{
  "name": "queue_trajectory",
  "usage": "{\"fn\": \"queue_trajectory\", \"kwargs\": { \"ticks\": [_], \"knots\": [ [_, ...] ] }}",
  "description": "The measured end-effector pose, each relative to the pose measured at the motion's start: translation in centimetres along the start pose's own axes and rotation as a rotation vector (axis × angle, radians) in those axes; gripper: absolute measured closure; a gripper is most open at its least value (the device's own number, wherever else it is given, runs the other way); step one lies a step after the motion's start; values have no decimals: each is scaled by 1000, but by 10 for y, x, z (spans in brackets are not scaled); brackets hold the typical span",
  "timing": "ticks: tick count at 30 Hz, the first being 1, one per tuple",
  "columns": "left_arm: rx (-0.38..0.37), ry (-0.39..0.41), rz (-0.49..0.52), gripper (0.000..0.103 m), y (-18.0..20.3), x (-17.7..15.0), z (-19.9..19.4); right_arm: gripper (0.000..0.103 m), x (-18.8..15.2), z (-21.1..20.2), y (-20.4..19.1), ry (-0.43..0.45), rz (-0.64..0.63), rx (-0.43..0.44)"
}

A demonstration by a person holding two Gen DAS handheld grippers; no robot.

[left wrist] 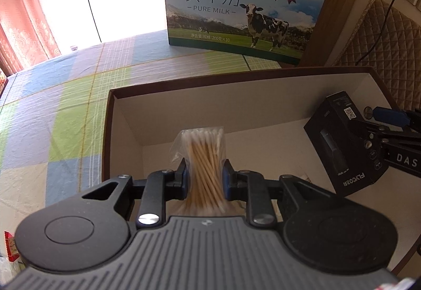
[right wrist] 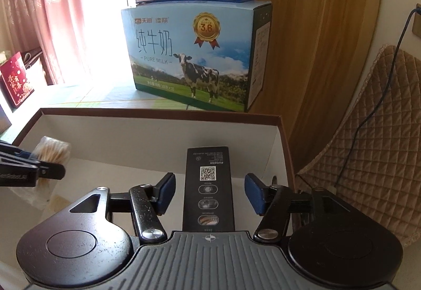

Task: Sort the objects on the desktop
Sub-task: 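Carry the black box and swab bag over the brown box and lower them, then open both tools to release the swabs and black box inside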

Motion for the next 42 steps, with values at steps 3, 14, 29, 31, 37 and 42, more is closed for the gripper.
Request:
{"fn": "queue_trajectory", "kwargs": {
  "ticks": [3,14,29,31,37,42],
  "knots": [
    [2,-3,0,83,2,1,6,45,-1,1,-1,-3,4,5],
    [-12,42,19,44,5,13,5,33,1,-11,-3,22,11,14],
    [-13,64,37,33,6,-1,-27,10,-7,-34,-15,10,17,37],
    [-17,70,35,33,5,-4,-34,8,-9,-37,-16,4,22,39],
    [-20,78,30,30,4,-14,-55,5,-15,-53,-25,-7,26,64],
    [-23,89,24,29,1,-24,-73,2,-18,-68,-32,-3,37,70]
  ]
}}
Point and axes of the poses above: each gripper's, at about its wrist camera, not at the fingertips, and z roughly the way its jaws point, y to its right, x to its top, the point moved 9 cm from there along z, roughly the way its jaws point, and after that the axes turned 15 degrees about -z, right-handed, at the moved point
